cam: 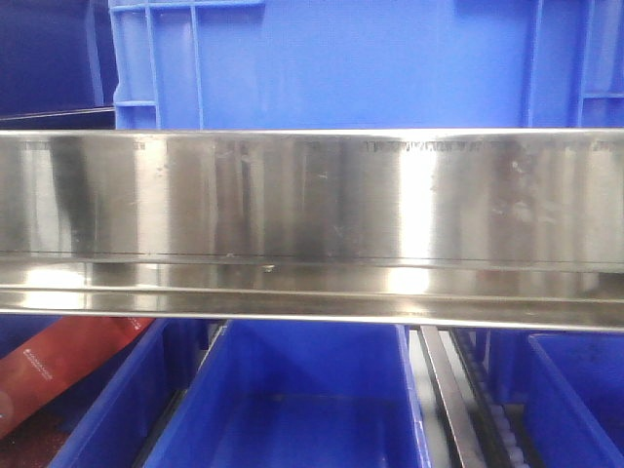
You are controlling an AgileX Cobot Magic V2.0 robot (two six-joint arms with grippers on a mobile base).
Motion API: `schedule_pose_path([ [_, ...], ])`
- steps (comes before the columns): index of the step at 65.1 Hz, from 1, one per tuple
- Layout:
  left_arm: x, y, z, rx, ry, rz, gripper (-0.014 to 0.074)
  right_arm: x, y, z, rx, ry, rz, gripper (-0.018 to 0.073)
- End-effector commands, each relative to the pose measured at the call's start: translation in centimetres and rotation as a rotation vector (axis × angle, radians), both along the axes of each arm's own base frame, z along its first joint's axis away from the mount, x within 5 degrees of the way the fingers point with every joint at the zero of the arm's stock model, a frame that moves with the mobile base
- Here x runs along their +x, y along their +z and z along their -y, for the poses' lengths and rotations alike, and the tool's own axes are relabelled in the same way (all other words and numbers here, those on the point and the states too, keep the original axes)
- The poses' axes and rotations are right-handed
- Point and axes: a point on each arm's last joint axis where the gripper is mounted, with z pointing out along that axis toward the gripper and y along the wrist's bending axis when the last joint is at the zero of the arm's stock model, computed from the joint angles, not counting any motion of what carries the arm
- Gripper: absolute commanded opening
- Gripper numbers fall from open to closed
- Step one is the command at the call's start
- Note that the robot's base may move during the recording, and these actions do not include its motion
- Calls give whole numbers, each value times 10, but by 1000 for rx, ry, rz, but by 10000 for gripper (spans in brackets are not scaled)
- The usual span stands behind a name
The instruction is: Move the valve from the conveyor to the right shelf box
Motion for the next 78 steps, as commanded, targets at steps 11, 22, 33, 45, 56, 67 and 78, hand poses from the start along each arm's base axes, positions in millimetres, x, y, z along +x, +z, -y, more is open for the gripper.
schedule_pose_path([
  [11, -55, -56, -32, -94, 18, 138, -111, -39, -53, 20, -3, -6, 37, -160],
  [22, -78, -95, -45, -122, 23, 189, -111, -55, -83, 28, 7, -8, 57, -160],
  [33, -85, -113, -49, -136, 27, 214, -111, -59, -97, 30, 7, -8, 57, -160],
  [45, -85, -113, -50, -137, 26, 215, -111, -59, -97, 30, 6, -8, 55, -160],
  [56, -85, -113, -50, -137, 26, 215, -111, -59, -97, 30, 6, -8, 55, -160],
  [67, -85, -113, -50, -137, 26, 215, -111, -59, -97, 30, 6, -8, 55, -160],
  [78, -85, -113, -50, -137, 26, 216, -111, -59, -97, 30, 6, -8, 55, -160],
])
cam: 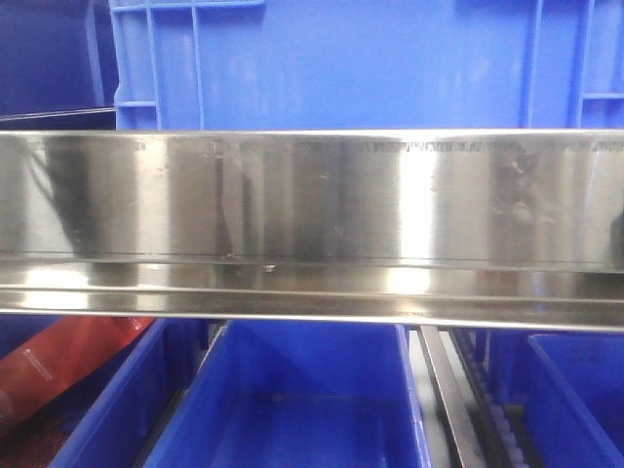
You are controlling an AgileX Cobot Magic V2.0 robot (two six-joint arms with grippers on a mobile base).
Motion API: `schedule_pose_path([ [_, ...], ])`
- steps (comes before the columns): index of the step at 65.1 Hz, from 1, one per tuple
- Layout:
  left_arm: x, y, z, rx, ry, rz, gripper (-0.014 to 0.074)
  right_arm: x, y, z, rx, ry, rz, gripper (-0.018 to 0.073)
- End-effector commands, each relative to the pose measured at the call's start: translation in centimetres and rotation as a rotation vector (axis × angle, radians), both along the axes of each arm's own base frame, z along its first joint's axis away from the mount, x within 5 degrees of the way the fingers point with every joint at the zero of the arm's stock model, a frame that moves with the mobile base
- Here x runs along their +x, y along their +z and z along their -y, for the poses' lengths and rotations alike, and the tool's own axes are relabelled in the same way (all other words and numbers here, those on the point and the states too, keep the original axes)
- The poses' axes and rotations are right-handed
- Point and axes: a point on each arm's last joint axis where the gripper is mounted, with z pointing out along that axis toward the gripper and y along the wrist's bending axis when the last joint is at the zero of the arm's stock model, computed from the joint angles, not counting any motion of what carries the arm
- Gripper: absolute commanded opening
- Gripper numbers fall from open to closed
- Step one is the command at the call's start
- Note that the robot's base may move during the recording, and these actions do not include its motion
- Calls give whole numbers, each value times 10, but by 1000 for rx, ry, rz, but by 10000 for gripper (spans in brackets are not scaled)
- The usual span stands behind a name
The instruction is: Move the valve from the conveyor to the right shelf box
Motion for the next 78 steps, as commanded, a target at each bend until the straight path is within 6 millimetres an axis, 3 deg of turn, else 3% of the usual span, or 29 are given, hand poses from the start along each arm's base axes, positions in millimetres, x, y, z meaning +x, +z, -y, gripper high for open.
schedule_pose_path([
  [1, -1, 2, -1, -24, 0, 23, -111, 0, 1, 1, 1, -2, 28, -160],
  [9, -6, 1, -9, -28, 54, 32, -111, 0, 1, 1, 1, -2, 28, -160],
  [18, -16, -15, -27, 12, 218, 59, -111, 0, 2, 1, 1, -2, 30, -160],
  [33, -34, -67, -43, 14, 422, 79, -111, 0, 2, 1, 1, -2, 30, -160],
  [46, -30, -114, -46, 4, 483, 29, -111, 0, 2, 1, 1, -2, 30, -160],
  [78, -30, -116, -47, 0, 485, 19, -111, -1, 2, 1, 2, -2, 31, -160],
])
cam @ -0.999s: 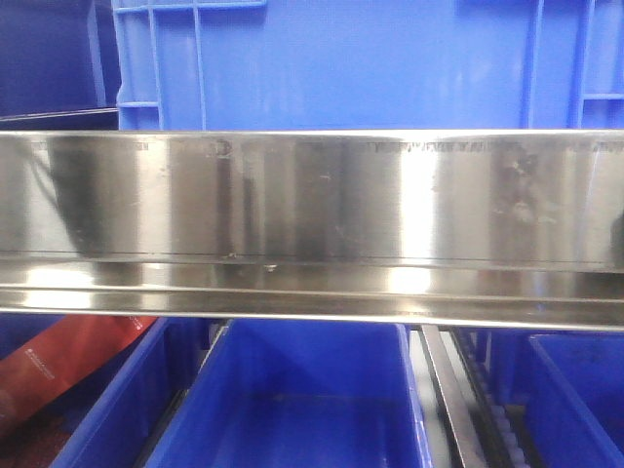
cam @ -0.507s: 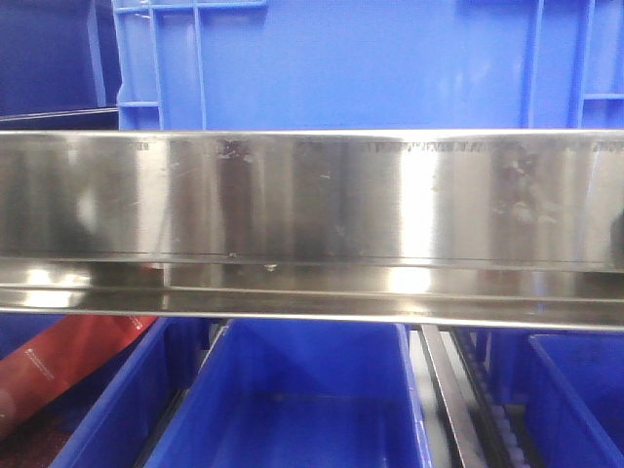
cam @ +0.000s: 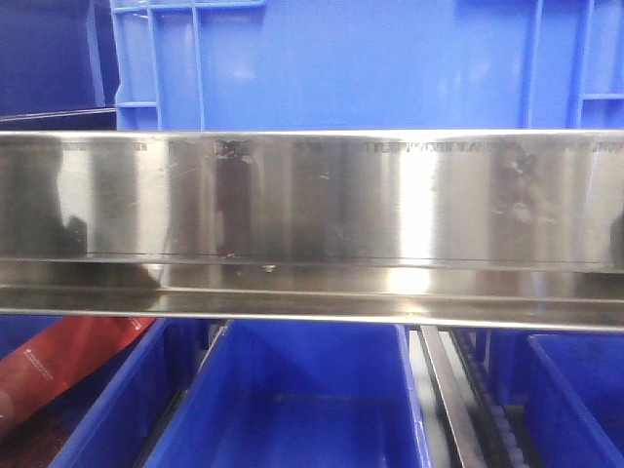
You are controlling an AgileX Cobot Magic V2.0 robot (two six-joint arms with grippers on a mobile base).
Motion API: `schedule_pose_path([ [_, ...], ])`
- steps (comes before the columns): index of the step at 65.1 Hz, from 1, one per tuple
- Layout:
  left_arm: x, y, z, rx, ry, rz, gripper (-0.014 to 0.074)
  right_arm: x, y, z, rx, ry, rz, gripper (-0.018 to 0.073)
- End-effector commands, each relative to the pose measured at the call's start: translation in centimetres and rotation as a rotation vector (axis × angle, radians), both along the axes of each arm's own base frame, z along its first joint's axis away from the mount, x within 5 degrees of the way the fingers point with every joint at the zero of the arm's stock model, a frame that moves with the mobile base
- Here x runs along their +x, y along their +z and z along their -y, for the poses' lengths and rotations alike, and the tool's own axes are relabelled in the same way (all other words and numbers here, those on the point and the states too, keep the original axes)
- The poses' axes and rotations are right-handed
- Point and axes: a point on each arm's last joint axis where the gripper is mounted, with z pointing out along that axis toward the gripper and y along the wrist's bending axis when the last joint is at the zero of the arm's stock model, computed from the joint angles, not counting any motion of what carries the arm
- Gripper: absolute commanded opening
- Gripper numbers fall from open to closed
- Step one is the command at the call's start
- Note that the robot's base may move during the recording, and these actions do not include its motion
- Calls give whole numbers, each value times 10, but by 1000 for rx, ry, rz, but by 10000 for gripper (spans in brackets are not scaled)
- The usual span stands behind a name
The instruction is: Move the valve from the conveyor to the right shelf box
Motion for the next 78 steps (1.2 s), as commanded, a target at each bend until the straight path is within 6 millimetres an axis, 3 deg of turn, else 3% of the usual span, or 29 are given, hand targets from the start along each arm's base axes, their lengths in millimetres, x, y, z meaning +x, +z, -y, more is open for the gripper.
schedule_pose_path([
  [1, -1, 3, 0, -16, 1, 32, -111, 0, 1, 0, 2, -2, 28, -160],
  [37, -1, 3, 0, -16, 1, 32, -111, -1, 2, 1, 2, -1, 29, -160],
  [48, -1, 3, 0, -16, 1, 32, -111, -4, -2, 8, -2, -77, 51, -160],
  [68, -1, 3, 0, -16, 1, 32, -111, -13, -50, 28, 37, -395, 115, -160],
  [78, -1, 3, 0, -16, 1, 32, -111, -12, -77, 30, 70, -461, 90, -160],
])
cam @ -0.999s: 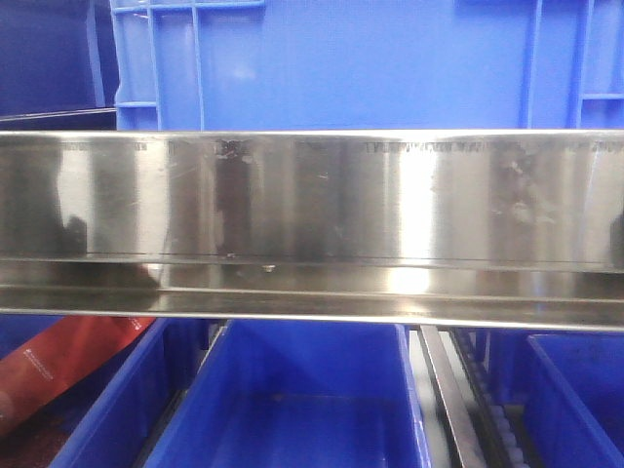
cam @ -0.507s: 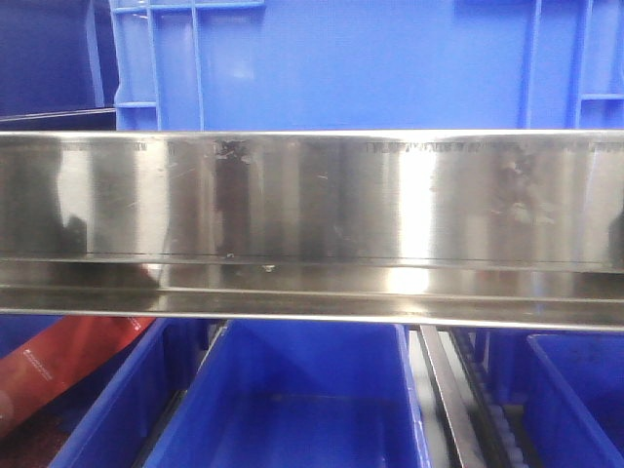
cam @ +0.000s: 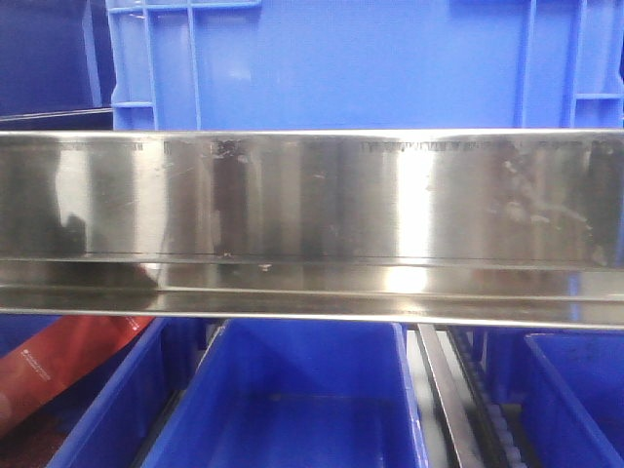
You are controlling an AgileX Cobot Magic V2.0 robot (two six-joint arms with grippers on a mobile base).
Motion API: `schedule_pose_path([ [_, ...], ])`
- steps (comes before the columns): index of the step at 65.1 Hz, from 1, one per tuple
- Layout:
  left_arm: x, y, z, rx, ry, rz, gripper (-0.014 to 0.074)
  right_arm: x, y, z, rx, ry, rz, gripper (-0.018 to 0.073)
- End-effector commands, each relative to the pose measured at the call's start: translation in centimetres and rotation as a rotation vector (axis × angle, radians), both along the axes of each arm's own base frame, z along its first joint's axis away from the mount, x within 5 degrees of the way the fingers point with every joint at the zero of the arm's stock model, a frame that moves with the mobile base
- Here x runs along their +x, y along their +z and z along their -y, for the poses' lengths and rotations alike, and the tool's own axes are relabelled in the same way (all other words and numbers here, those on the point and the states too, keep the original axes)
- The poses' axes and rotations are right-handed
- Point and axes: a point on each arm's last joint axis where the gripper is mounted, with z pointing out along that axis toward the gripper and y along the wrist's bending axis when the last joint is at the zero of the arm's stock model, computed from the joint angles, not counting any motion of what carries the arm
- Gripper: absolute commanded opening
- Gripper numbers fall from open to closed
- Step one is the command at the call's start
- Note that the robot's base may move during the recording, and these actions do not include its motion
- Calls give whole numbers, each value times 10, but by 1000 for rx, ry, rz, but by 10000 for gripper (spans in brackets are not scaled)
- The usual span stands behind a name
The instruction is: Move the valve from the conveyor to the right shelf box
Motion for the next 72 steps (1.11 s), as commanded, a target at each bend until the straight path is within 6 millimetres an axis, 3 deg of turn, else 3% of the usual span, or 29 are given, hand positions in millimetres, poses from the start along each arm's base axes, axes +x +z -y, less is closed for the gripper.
schedule_pose_path([
  [1, -1, 3, 0, -15, 1, 32, -111, 3, -13, 2, 17, -32, 14, -160],
  [20, -1, 3, 0, -15, 1, 32, -111, 9, -35, 3, 20, -52, 50, -160],
  [25, -1, 3, 0, -15, 1, 32, -111, 9, -30, 4, 21, -58, 108, -160],
  [72, -1, 3, 0, -15, 1, 32, -111, 9, -33, 4, 18, -56, 80, -160],
])
